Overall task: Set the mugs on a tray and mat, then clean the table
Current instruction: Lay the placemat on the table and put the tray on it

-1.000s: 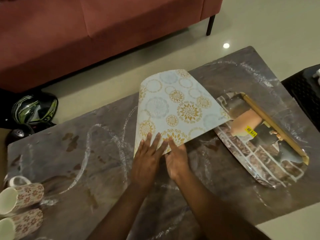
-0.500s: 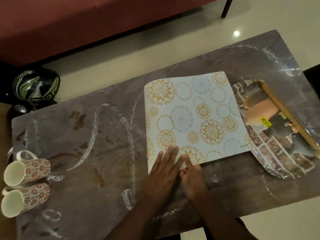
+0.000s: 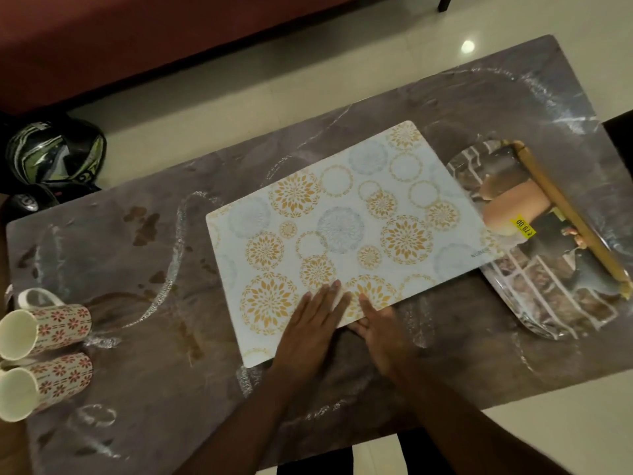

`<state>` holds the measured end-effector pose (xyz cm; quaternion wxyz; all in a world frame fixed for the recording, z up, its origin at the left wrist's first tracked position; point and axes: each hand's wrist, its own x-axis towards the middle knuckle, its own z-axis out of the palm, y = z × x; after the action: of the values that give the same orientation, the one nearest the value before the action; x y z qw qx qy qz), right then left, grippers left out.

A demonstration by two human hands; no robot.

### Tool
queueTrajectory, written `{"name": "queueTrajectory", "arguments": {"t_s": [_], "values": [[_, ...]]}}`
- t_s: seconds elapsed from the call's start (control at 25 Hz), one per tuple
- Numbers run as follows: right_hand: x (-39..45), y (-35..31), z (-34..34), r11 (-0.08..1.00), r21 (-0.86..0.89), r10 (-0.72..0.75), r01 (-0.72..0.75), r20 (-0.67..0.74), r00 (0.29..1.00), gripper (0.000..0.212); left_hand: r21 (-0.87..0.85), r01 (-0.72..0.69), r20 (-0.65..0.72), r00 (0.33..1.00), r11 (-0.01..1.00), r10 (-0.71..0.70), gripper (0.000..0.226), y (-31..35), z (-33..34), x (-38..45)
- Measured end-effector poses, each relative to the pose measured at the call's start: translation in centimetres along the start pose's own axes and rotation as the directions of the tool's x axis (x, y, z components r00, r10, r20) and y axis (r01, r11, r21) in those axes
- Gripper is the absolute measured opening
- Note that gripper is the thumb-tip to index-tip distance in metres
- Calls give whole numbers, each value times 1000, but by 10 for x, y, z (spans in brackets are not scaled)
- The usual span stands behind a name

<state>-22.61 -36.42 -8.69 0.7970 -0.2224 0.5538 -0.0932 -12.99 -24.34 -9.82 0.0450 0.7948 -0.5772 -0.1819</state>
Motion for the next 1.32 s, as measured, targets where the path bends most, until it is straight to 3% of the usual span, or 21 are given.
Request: {"name": "queueTrajectory", "arguments": {"t_s": [0.12, 0.2, 0.24, 0.28, 0.32, 0.36, 0.44, 0.52, 0.56, 0.64, 0.68, 0.76, 0.84, 0.88, 0.96, 1.04, 1.12, 1.2, 1.32], "values": [[6, 4, 32, 985, -142, 118, -93, 180, 976, 11, -13, 163, 67, 984, 986, -162, 84, -50, -6, -13], [4, 3, 42, 860, -510, 182, -31, 249, 951, 17, 21, 219, 98, 971, 976, -220, 73, -77, -10, -19], [3, 1, 42, 666, -737, 141, 117, 278, 950, 19, 44, 212, 111, 970, 976, -216, 66, -85, -10, -23], [2, -3, 41, 394, -870, 56, 298, 346, 937, 20, 68, 200, 118, 971, 977, -207, 58, -88, -11, -26], [3, -9, 43, 131, -882, -44, 452, 451, 892, 21, 84, 198, 114, 972, 977, -207, 53, -90, -11, -26], [3, -16, 46, -48, -836, -128, 547, 548, 826, 23, 76, 210, 111, 970, 975, -217, 55, -89, -12, -24], [11, -33, 52, -180, -736, -309, 653, 672, 673, 28, 41, 254, 63, 965, 966, -256, 61, -80, -17, -12], [30, -40, 56, -372, -673, -427, 639, 736, 526, 37, -69, 308, -73, 947, 949, -313, 58, -65, -27, 12], [38, -46, 58, -406, -664, -442, 628, 744, 501, 41, -147, 311, -140, 933, 939, -331, 55, -57, -36, 27], [42, -60, 52, -362, -696, -492, 620, 707, 508, 41, -219, 258, -225, 925, 941, -306, 55, -39, -53, 63], [39, -74, 44, -318, -718, -554, 619, 671, 493, 42, -230, 209, -262, 927, 950, -268, 55, -29, -59, 82], [37, -110, 11, -144, -785, -664, 602, 528, 530, 45, -265, 127, -301, 931, 956, -207, 52, 1, -68, 121], [40, -148, -40, -28, -849, -773, 528, 354, 527, 43, -481, 194, -143, 945, 855, -295, 46, 35, -67, 155], [41, -167, -73, -13, -881, -828, 473, 275, 488, 40, -626, 296, 20, 931, 721, -365, 47, 55, -63, 175], [49, -195, -137, -18, -944, -875, 330, 174, 451, 38, -779, 508, 340, 835, 368, -432, 54, 92, -51, 211], [59, -213, -187, -14, -978, -834, 209, 127, 538, 40, -799, 564, 423, 774, 210, -471, 60, 131, -36, 239], [71, -217, -211, -130, -971, -754, 198, 227, 616, 45, -805, 568, 387, 723, 174, -572, 53, 159, -29, 254], [80, -216, -223, -274, -943, -704, 190, 331, 629, 46, -811, 564, 334, 667, 157, -666, 32, 174, -25, 261], [87, -209, -231, -294, -939, -719, 179, 341, 606, 47, -852, 512, 311, 665, 110, -679, 19, 176, -25, 266]]}}
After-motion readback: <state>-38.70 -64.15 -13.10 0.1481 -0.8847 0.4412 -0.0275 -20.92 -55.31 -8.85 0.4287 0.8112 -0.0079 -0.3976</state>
